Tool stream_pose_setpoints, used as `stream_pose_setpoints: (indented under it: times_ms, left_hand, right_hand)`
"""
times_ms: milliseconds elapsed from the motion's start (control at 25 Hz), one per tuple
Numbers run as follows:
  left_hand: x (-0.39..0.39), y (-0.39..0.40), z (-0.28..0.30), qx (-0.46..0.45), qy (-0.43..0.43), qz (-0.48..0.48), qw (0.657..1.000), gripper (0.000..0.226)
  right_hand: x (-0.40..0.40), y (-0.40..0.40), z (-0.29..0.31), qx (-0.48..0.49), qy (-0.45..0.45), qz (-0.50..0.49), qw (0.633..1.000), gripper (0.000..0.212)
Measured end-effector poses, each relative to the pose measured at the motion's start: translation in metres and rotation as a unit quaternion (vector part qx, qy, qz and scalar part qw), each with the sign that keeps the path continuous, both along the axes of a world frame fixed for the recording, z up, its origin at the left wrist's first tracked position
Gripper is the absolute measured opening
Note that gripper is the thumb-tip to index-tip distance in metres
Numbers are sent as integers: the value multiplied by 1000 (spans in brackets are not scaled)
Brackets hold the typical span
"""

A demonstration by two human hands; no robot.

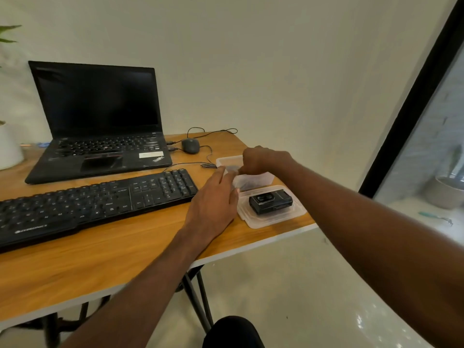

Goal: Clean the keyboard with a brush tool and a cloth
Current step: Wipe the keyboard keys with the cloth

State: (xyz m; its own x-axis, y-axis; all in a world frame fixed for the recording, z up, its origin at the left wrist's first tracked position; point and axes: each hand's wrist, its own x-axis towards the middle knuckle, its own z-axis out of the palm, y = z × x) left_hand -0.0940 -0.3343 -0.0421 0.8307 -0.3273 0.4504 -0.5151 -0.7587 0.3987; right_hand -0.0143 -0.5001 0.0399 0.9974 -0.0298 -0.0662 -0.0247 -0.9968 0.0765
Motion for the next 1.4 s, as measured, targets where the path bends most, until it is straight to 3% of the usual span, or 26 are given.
stream_pose_setpoints:
  times_ms: [120,280,480,560,680,800,880,920,1000,1080,1200,1320,1400]
  left_hand:
    - [0,0,-1,-1,-2,-1,1000,51]
    - [2,0,-2,-2,-1,-6,1000,54]
    - [7,-1,-5,-51,-3,-9,999,61]
    - [5,-1,-2,-91,-21,-6,996,62]
    - [-6,12,6,-224,-29,-19,974,54]
    - [-25,50,9,-339,-16,-43,940,45]
    - [-41,88,10,-337,-10,-67,939,39]
    - [-48,108,12,-313,-16,-63,947,38]
    - [-57,156,13,-254,-38,-19,966,38]
    - [-60,212,16,-211,-55,60,974,38]
    - [-61,308,14,-167,-59,226,958,44]
    - [-56,361,3,-170,37,345,922,67]
    - [-48,366,-4,-176,94,351,915,77]
  right_hand:
    - [7,1,10,-20,35,-10,999,44]
    - [17,0,0,32,25,-45,998,38]
    - [6,-3,1,200,-111,-78,970,41]
    - [-18,3,9,292,-218,-80,928,32]
    - [-69,24,13,498,-310,-57,808,21]
    - [-105,57,-7,682,-266,-39,680,31]
    - [-112,87,-28,743,-223,-48,630,38]
    - [-112,104,-37,754,-199,-55,623,41]
    - [-108,144,-47,735,-171,-51,654,46]
    - [-97,178,-47,674,-175,-25,717,48]
    - [-69,211,-43,514,-236,79,821,35]
    - [-50,223,-44,403,-253,92,875,34]
    - [-45,228,-57,358,-229,102,900,35]
